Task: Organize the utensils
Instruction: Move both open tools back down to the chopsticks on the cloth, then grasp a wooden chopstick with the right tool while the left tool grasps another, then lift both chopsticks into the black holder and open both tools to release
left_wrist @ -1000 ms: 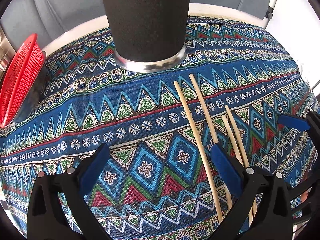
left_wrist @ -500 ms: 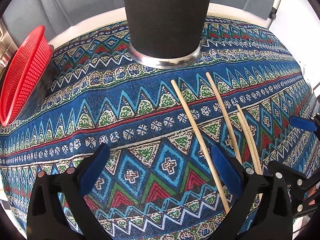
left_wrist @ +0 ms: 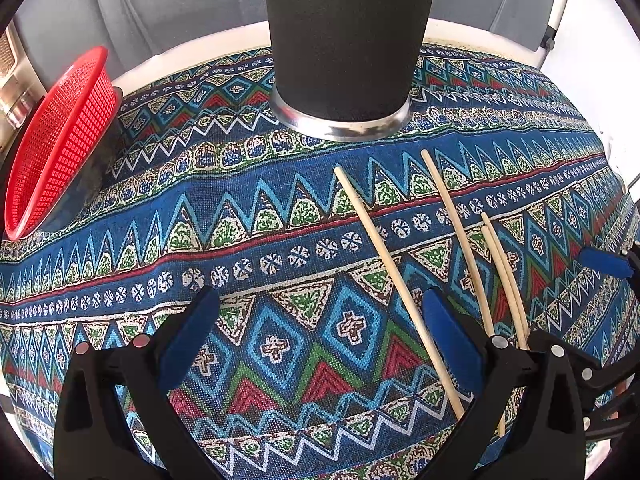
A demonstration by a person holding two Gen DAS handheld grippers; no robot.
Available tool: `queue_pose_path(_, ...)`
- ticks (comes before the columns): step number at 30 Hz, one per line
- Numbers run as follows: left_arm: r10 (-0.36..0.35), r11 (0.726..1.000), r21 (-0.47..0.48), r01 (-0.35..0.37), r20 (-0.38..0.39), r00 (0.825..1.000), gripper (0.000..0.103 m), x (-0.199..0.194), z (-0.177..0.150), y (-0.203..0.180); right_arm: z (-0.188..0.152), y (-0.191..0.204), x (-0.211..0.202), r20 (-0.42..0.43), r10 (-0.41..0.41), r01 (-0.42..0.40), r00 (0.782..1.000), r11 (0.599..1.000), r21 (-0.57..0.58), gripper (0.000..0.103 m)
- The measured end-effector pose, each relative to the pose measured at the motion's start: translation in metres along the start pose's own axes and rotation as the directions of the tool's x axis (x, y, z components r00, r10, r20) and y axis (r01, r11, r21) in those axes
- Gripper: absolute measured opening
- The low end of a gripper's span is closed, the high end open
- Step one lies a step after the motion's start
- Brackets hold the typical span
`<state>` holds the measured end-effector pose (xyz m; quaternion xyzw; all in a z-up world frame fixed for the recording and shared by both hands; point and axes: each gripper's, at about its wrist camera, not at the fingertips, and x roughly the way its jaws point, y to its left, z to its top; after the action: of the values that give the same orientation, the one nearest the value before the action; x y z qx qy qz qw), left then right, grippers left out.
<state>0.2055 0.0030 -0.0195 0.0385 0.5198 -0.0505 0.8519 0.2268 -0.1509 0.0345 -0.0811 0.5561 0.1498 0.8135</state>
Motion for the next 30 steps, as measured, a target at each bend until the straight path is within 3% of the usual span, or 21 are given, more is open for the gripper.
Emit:
queue_pose_path(5,0.010,1.000,-0.013,-0.010,0.000,1.000,0.099,0.000,0.000,-0.003,-0.012,0.017,-0.003,0.026,-0.070,0.071,0.997,0.997,-0.039,0.095)
queue_pose_path(12,-0.002,1.000,0.006,0.002,0.033,0.999,0.098,-0.004,-0.009,-0.004,-0.022,0.007,-0.006,0.027,0.004,-0.001,1.000,0.994,-0.112,0.095)
queue_pose_path(14,-0.007,1.000,0.008,0.007,0.046,0.999,0.096,-0.005,-0.011,-0.001,-0.024,0.003,-0.007,0.044,0.022,-0.016,0.999,0.990,-0.140,0.090)
queue_pose_path(15,-0.004,1.000,0.004,0.004,0.058,0.998,0.093,-0.006,-0.012,0.001,-0.024,0.001,-0.009,0.054,0.026,-0.018,0.998,0.989,-0.146,0.086)
queue_pose_path(17,0.003,1.000,-0.006,-0.002,0.074,0.997,0.086,-0.010,-0.015,0.004,-0.025,-0.010,-0.015,0.078,0.027,-0.016,0.997,0.990,-0.139,0.055)
queue_pose_path(18,0.009,1.000,-0.013,-0.008,0.078,0.997,0.080,-0.011,-0.015,0.005,-0.025,-0.017,-0.019,0.084,0.026,-0.014,0.996,0.991,-0.133,0.048)
queue_pose_path(20,0.019,0.999,-0.032,-0.017,0.083,0.996,0.068,-0.014,-0.016,0.011,-0.024,-0.029,-0.021,0.092,0.021,-0.010,0.996,0.992,-0.126,0.020)
queue_pose_path(22,0.025,0.999,-0.040,-0.021,0.096,0.995,0.050,-0.018,-0.020,0.016,-0.022,-0.039,-0.023,0.092,0.015,-0.004,0.996,0.992,-0.124,0.006)
queue_pose_path(23,0.026,0.999,-0.040,-0.022,0.102,0.994,0.045,-0.020,-0.022,0.018,-0.021,-0.044,-0.023,0.092,0.018,-0.007,0.996,0.993,-0.119,0.004)
queue_pose_path(25,0.033,0.999,-0.045,-0.028,0.108,0.994,0.018,-0.023,-0.026,0.022,-0.021,-0.056,-0.023,0.104,0.026,-0.019,0.994,0.997,-0.075,0.004)
queue_pose_path(27,0.031,0.999,-0.042,-0.026,0.110,0.993,0.006,-0.026,-0.030,0.026,-0.021,-0.069,-0.022,0.129,0.068,-0.068,0.989,0.998,-0.007,0.004)
queue_pose_path(30,0.040,0.999,-0.029,-0.037,0.118,0.992,0.005,-0.028,-0.034,0.025,-0.022,-0.080,-0.021,0.153,0.126,-0.134,0.980,0.990,0.044,0.004)
